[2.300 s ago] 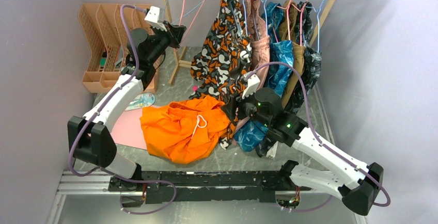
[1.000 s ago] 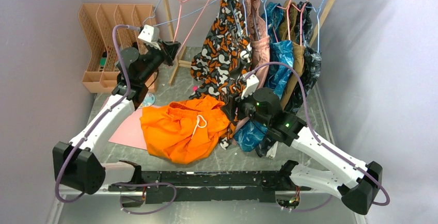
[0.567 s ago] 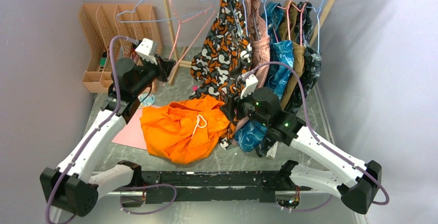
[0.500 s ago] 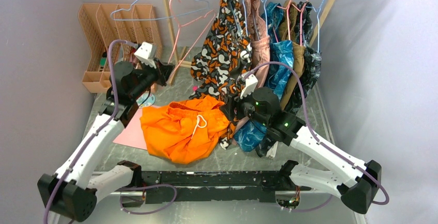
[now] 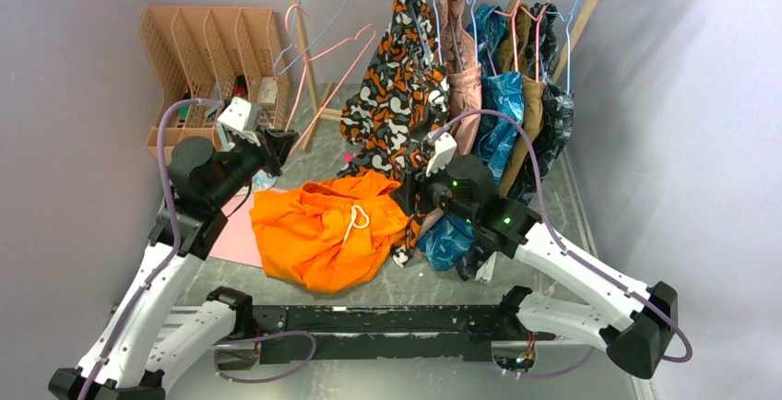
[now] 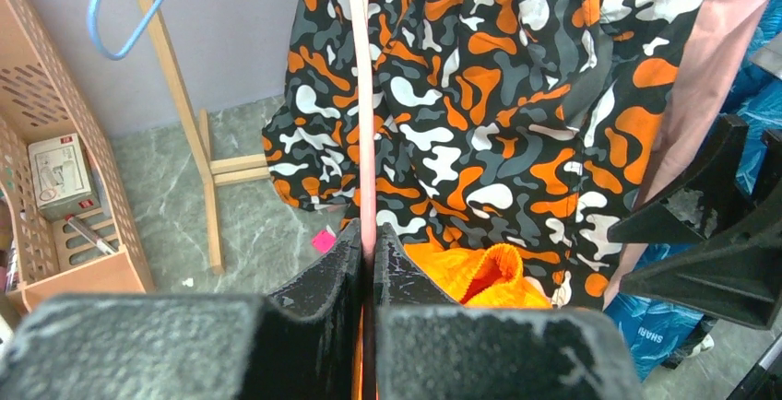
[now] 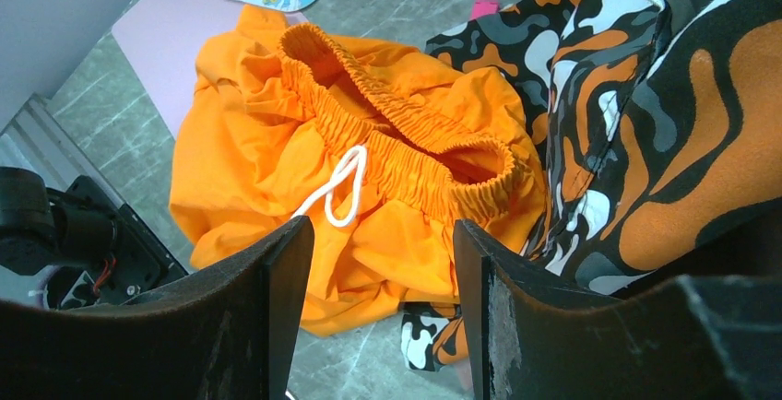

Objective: Place the shorts on the hanger
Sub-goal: Pick up the hanger from the clothesline.

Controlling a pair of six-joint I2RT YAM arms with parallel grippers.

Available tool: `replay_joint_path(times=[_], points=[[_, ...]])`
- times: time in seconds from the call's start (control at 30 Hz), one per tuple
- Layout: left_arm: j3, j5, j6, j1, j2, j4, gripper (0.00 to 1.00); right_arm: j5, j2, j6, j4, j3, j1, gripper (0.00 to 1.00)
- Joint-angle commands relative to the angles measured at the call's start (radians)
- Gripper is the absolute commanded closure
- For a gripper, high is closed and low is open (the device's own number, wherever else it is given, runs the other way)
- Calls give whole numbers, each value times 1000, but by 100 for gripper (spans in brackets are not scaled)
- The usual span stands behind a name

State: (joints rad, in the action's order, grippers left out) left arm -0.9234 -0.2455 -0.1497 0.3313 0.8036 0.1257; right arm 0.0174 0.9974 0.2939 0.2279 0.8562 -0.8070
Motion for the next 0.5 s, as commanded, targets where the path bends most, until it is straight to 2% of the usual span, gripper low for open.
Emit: replay_joint_path(times=[0.0,0.1,0.47], points=[[26,7,8,6,-70,57,93,18,0,7,1,22,2,39],[31,22,14,6,-123,126,93,39,9,23,31,43,2,39],[99,102,-51,6,-362,258,93,-60,100,137,22,164,-3,40]])
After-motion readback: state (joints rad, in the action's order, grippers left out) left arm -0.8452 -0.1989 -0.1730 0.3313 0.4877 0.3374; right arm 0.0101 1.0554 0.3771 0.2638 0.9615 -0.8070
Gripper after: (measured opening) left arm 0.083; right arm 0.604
